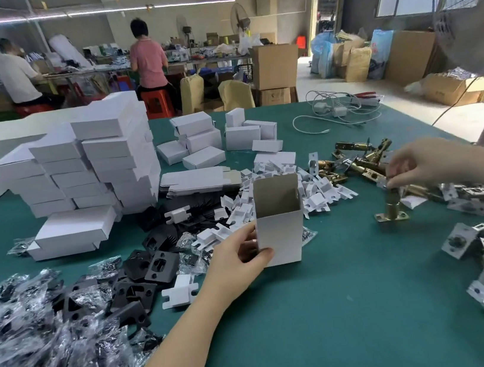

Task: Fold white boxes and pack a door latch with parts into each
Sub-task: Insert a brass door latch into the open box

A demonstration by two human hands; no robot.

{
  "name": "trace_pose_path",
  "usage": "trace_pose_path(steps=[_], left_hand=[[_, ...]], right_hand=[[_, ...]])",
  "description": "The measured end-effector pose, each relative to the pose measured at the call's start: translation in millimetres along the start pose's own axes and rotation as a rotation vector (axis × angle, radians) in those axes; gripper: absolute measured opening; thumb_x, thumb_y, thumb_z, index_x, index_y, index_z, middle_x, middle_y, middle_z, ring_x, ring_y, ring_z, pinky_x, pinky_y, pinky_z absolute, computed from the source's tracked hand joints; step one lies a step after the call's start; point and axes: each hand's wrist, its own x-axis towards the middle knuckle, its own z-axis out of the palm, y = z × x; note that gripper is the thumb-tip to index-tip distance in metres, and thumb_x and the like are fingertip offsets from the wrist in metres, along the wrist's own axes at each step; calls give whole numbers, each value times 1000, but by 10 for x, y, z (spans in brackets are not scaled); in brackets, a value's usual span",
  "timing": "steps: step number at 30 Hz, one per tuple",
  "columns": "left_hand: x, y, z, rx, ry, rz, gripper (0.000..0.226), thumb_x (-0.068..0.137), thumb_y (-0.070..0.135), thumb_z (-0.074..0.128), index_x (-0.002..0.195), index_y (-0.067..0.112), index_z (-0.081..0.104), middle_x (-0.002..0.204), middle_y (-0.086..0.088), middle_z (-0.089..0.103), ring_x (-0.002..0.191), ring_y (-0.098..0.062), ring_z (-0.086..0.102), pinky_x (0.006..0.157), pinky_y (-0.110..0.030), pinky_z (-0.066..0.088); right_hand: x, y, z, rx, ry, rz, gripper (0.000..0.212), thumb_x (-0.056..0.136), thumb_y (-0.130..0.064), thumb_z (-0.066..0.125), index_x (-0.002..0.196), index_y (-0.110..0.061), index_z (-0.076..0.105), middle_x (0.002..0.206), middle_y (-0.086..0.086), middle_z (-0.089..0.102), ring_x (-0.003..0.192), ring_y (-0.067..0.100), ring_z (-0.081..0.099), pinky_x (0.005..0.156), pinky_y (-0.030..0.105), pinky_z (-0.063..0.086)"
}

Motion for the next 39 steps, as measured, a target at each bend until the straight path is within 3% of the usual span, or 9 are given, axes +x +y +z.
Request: trace_pose_path(steps=[5,11,14,20,27,29,32,35,39], left_hand=[[-15,-6,-19,-56,16,-16,53,86,-3,67,114,42,60,105,20,70,101,-1,66,84,-13,50],[-5,-47,-63,-46,16,-44,51,86,-2,68,123,33,60,107,14,73,103,-3,66,90,-19,52],[9,-76,-112,-36,9,-73,50,85,0,69,119,36,62,106,12,74,101,-5,68,90,-23,54],[43,-100,-140,-83,-1,-92,49,84,1,72,118,36,63,109,11,73,104,-9,69,86,-23,56],[53,-116,-148,-138,-5,-96,49,82,-1,73,117,32,65,108,9,74,101,-12,70,78,-18,54],[57,-123,-140,-147,-4,-95,48,83,-2,73,117,31,64,108,8,74,101,-12,70,79,-19,54],[60,-132,-126,-168,3,-105,49,83,-4,72,117,30,63,107,8,74,101,-13,70,79,-20,54],[55,-129,-113,-160,6,-96,49,84,-4,71,116,32,63,107,7,74,101,-13,70,81,-21,54],[41,-81,-67,-130,22,-27,52,86,-5,67,126,26,57,115,-1,70,110,-14,66,90,-24,53]], right_hand=[[-219,-523,-487,280,374,-168,46,64,-65,60,87,-26,68,76,-6,67,72,15,63,63,31,52],[-243,-1201,-593,723,383,-298,22,75,-43,72,87,-26,68,85,-3,72,81,17,67,75,27,58],[-184,-1454,-449,630,374,-363,11,83,-30,73,90,-25,68,85,-9,71,79,10,67,74,18,57],[-44,-1690,-215,363,394,-406,14,85,-36,73,93,-25,71,79,-22,61,77,1,59,71,21,48],[-22,-1839,32,155,438,-403,22,85,-43,70,100,-27,72,101,-4,56,100,17,52,87,40,46],[-16,-1809,79,215,483,-410,25,85,-42,71,106,-28,71,105,-4,53,101,13,50,88,37,45],[-27,-1773,226,518,573,-354,39,84,-38,74,119,-26,63,99,-18,47,86,-10,45,79,10,37],[-43,-1769,512,727,577,-218,47,85,-40,71,127,-28,54,101,-19,47,75,-10,45,71,8,35],[-59,-1828,977,1000,477,-86,13,91,-38,64,99,-37,54,87,-24,57,72,-9,54,60,6,38]])
